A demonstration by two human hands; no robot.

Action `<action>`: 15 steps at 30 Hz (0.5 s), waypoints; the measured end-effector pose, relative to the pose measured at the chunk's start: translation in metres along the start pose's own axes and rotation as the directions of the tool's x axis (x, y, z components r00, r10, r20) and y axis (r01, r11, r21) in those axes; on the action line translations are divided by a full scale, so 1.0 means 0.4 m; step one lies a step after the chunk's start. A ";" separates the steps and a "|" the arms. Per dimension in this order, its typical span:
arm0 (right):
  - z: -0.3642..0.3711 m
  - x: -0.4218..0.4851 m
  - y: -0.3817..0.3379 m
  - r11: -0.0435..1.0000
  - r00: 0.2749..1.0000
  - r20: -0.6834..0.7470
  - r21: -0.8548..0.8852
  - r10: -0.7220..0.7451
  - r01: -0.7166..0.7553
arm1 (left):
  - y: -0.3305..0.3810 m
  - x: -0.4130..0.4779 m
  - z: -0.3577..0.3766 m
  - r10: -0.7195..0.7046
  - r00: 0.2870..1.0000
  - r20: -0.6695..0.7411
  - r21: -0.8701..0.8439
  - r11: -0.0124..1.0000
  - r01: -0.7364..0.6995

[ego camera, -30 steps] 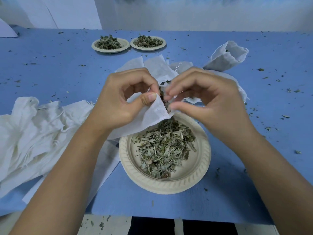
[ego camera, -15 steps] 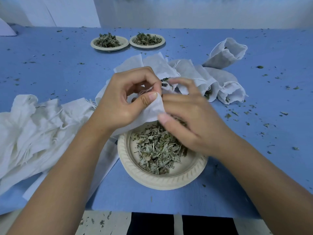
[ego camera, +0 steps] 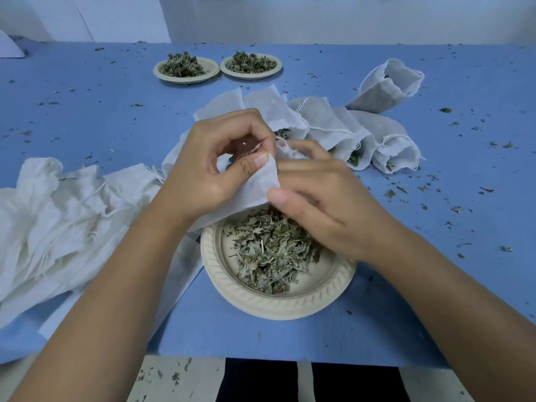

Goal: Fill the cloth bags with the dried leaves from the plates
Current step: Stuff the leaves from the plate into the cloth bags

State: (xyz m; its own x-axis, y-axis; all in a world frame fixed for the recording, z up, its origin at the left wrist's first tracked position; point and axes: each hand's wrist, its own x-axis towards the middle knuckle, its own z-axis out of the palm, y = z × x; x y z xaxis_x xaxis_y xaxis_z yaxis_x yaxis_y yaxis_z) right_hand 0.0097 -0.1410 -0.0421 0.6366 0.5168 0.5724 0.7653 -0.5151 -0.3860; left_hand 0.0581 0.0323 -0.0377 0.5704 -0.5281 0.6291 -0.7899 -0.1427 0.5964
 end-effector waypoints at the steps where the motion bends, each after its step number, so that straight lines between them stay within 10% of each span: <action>1: -0.014 0.001 0.002 0.998 0.997 -0.081 0.055 -0.004 0.008 | -0.002 -0.001 -0.003 -0.005 1.000 -0.013 -0.010 1.000 0.005; 4: -0.082 -0.001 0.020 0.967 0.990 -0.124 0.251 0.069 -0.036 | -0.006 -0.002 -0.015 -0.031 0.997 -0.068 -0.028 0.999 0.029; 9: -0.101 -0.007 0.035 0.924 0.848 0.485 0.184 0.211 -0.335 | -0.004 -0.002 -0.006 -0.064 0.984 -0.165 0.084 0.993 0.079; 15: -0.063 -0.002 0.032 0.875 0.840 0.461 0.232 0.285 -0.424 | -0.012 -0.001 0.003 -0.017 0.978 -0.208 0.192 0.980 0.058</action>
State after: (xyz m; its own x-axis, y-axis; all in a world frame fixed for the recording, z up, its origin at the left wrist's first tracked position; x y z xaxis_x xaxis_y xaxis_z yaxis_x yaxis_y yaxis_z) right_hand 0.0166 -0.1653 -0.0292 0.7970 0.6028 0.0374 0.4218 -0.5112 -0.7488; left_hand 0.0615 0.0321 -0.0416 0.6180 -0.3395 0.7091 -0.7841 -0.3309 0.5251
